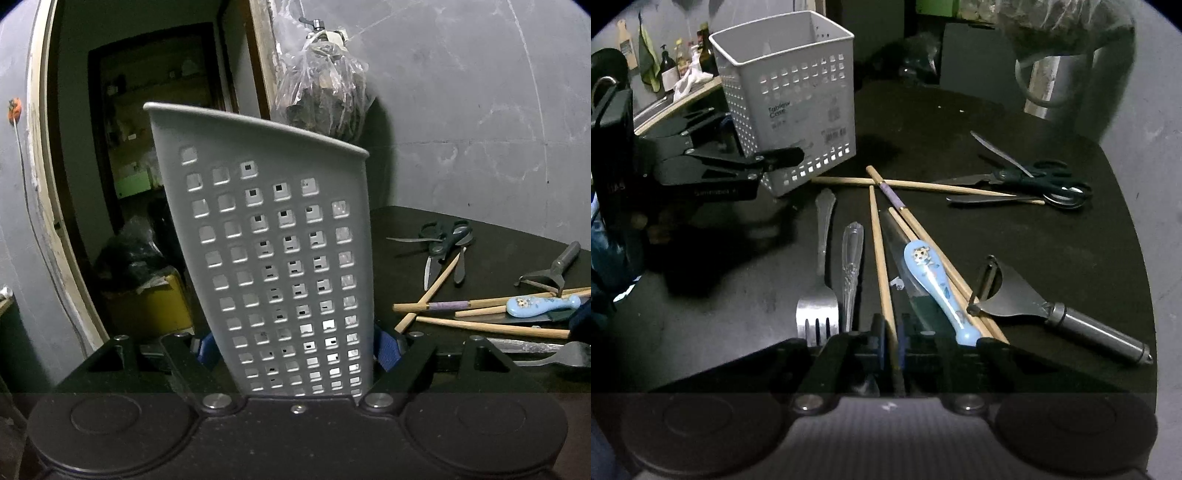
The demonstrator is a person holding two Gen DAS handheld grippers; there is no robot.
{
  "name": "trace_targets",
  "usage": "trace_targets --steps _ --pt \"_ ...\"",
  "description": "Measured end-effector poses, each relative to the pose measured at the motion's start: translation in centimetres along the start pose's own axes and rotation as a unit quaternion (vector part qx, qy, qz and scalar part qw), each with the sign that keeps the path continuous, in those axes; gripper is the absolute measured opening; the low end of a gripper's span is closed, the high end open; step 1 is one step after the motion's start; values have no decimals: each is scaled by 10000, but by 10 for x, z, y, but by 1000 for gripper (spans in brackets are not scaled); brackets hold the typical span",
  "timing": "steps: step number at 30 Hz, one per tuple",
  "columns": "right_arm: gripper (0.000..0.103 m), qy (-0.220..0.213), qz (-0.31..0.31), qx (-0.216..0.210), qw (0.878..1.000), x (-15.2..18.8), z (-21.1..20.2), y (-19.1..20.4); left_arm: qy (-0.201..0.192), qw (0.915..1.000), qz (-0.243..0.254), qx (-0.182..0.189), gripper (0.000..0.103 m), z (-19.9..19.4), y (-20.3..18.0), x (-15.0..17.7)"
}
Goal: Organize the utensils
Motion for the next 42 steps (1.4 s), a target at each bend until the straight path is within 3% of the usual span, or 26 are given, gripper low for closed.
trace_targets --steps 6,19,24,29,36,42 --pt "7 -328 78 304 9990 -5 -4 -4 36 9998 -165 57 81 2 4 1" --pt "7 -665 -57 323 9972 -13 0 2 85 9998 -153 -104 81 5 3 -2" --pt "7 -539 -326 444 9970 -16 9 6 149 9996 -239 -29 81 7 5 0" --pt "7 -695 -416 495 9955 -26 10 4 153 9996 -215 -32 81 8 6 1" --pt "7 -421 -1179 930 9878 -44 13 -11 157 9997 -173 -45 81 8 5 0" --pt "12 -305 -1011 940 9899 -41 27 -28 147 9997 -173 -27 81 7 4 0"
Point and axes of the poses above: each gripper's, at about its wrist camera, not at the fingertips, and z roughly the way its jaws point, y to its left, x to its underside, the point moved 9 cm from there along z, roughly the way its jaws point, and after that the axes turned 3 degrees about x, right-handed, at the moved point
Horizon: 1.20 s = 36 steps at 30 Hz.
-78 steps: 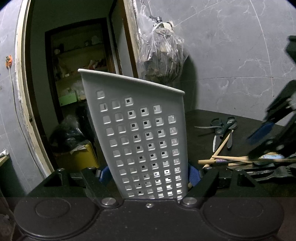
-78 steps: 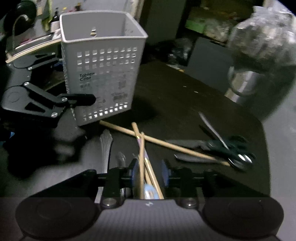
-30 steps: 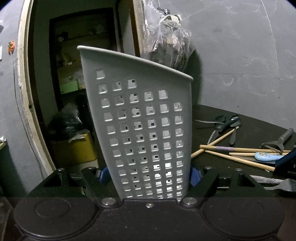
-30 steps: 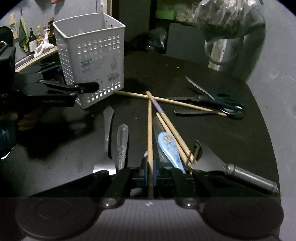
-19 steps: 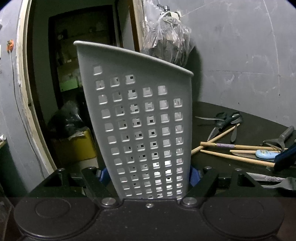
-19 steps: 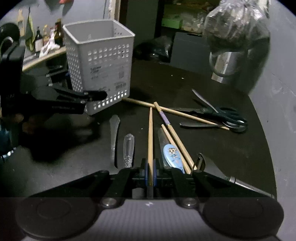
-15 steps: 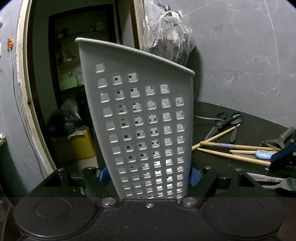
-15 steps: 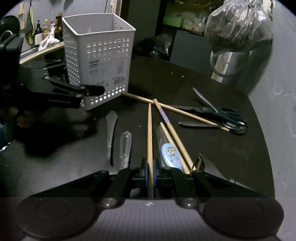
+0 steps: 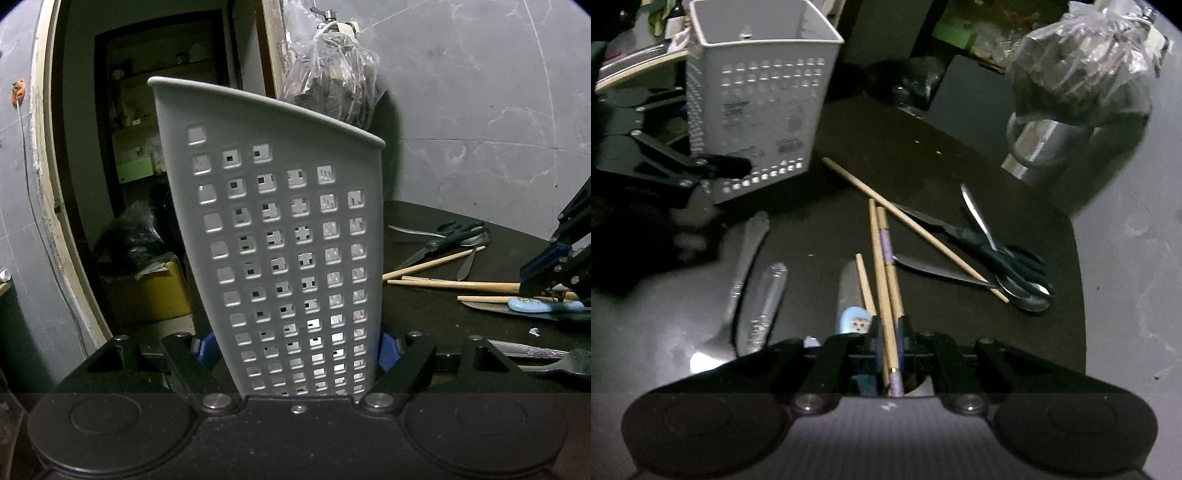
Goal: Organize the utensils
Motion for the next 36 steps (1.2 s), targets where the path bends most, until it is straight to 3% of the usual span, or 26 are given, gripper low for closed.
trace_targets --steps 3,9,11,13,20,23,30,36 --pt "22 -23 84 12 10000 -2 9 -3 -2 10000 -2 6 81 0 0 0" --pt "27 34 562 -224 9982 -6 22 -12 -7 10000 29 -4 81 -1 0 0" --pt "25 26 702 -384 9968 -8 24 -13 -8 10000 29 -2 81 -1 0 0" --pt "16 26 755 -474 9960 -8 24 -11 -7 10000 29 1 81 -1 0 0" --pt "7 -46 1447 -585 9877 -8 6 -10 -13 10000 35 35 81 -2 -1 0" --pt "7 -23 1352 -587 9891 -5 -1 -4 -13 10000 38 34 81 -2 -1 0" --pt "8 38 955 -33 9954 -5 12 -12 -11 10000 54 32 81 -2 -1 0" --pt "10 132 804 -249 9964 -6 15 -9 -13 10000 65 52 81 -2 -1 0"
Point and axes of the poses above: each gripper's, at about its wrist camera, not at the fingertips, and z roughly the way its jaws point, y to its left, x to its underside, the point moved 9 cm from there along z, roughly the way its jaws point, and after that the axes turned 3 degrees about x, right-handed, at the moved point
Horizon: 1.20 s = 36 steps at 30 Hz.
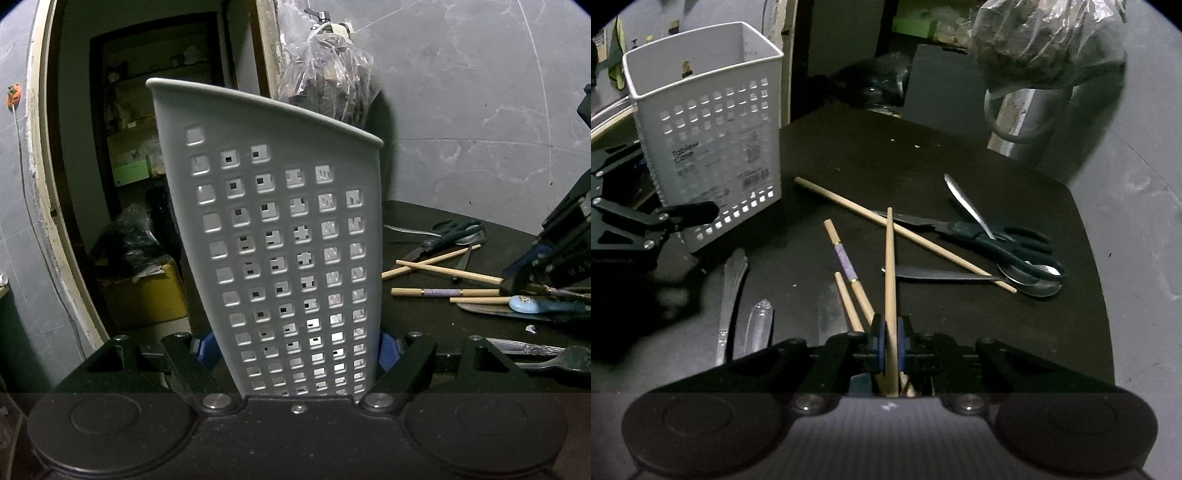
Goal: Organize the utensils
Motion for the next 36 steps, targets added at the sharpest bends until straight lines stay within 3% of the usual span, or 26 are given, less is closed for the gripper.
trace_targets --steps 6,11,19,26,30,32,34,36 --pt "14 160 -205 -29 9997 6 1 1 -1 10000 6 -1 81 0 -1 0" --pt "9 268 -20 -189 9995 -1 7 3 -12 10000 45 -16 81 -1 -1 0" --pt "6 514 109 88 9986 11 -3 -6 -31 10000 6 36 82 -1 -1 1" --pt "9 725 -293 152 9968 9 -1 -5 -23 10000 52 24 83 -1 -2 1" --pt "15 735 -401 229 9962 7 2 -7 -21 10000 66 17 83 -1 -3 1" --pt "24 743 -403 372 9957 10 -1 -12 -23 10000 63 20 83 -1 -3 1" --pt "41 748 -392 541 9950 15 -4 -19 -26 10000 58 24 83 -1 -3 1" --pt "44 752 -238 519 9955 23 -9 -24 -25 10000 73 9 83 -1 -3 1"
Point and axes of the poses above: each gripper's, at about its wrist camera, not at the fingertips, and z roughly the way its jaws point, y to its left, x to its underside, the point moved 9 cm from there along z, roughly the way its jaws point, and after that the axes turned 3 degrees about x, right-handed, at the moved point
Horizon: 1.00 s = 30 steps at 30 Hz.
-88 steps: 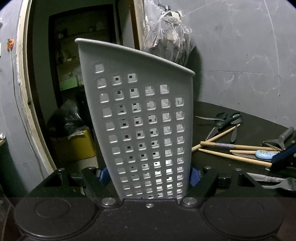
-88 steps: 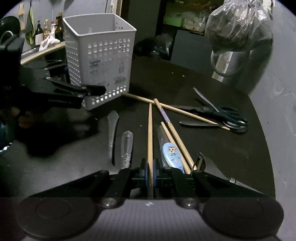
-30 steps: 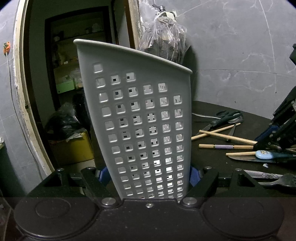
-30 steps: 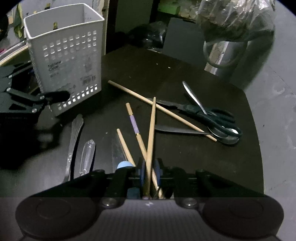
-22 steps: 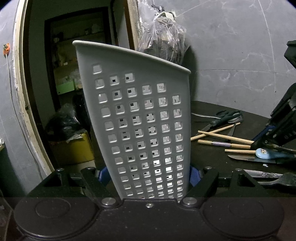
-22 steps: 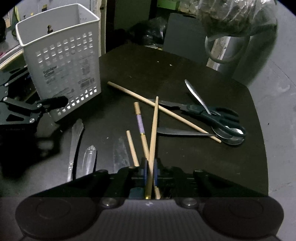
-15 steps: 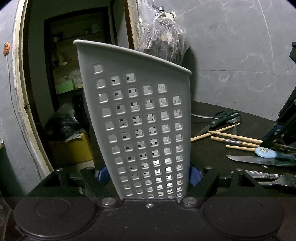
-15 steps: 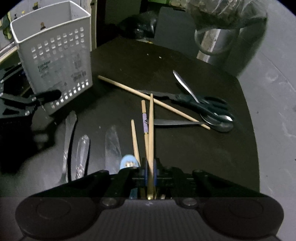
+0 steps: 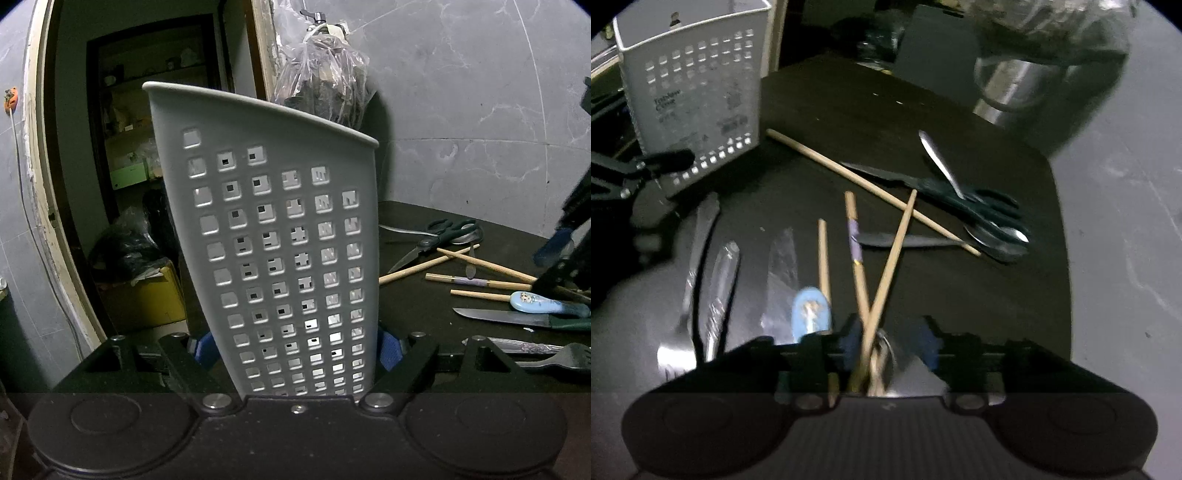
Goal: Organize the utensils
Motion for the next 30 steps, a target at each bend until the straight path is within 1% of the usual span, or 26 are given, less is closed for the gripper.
trace_targets --steps 1,4,7,8,10,12,16,20,21,22,24,27,28,29,30 --pt "46 5 109 4 9999 5 -1 -3 4 10000 12 -9 83 0 0 0" --pt "47 -31 409 4 9992 15 -6 -10 3 10000 16 -11 83 0 0 0" --pt "49 -167 674 16 9976 24 -10 -14 12 10000 27 -38 83 1 -1 0" --pt "52 -231 775 42 9967 26 -11 -15 15 10000 30 -45 83 0 0 0" --pt "64 -359 975 72 9946 30 -15 -15 4 10000 7 -57 83 1 1 0" --pt "67 -598 1175 141 9912 33 -26 -13 -22 10000 -36 -30 83 0 2 0" --pt "73 -1164 1447 82 9826 36 -67 4 -35 9997 -217 88 83 -1 8 1" --pt "78 -1691 1557 122 9731 34 -134 34 2 9989 -406 228 84 1 13 1" --pt "81 -1788 1593 194 9707 33 -152 41 -9 9986 -458 257 84 0 14 1" --pt "85 -1896 1621 333 9678 32 -175 50 -30 9985 -483 260 83 -1 15 2" --pt "91 -2001 1650 673 9634 29 -213 65 -104 9984 -483 290 83 -6 15 1" --pt "91 -2076 1576 1096 9592 18 -255 81 -163 9983 -436 356 83 -18 11 2" --pt "93 -2102 1493 1312 9572 12 -267 87 -169 9984 -408 347 83 -22 10 2" --pt "94 -2096 1351 1479 9571 8 -274 94 -191 9984 -397 349 83 -28 10 3" --pt "96 -2093 1189 1551 9581 5 -279 103 -232 9983 -406 360 83 -35 11 3"
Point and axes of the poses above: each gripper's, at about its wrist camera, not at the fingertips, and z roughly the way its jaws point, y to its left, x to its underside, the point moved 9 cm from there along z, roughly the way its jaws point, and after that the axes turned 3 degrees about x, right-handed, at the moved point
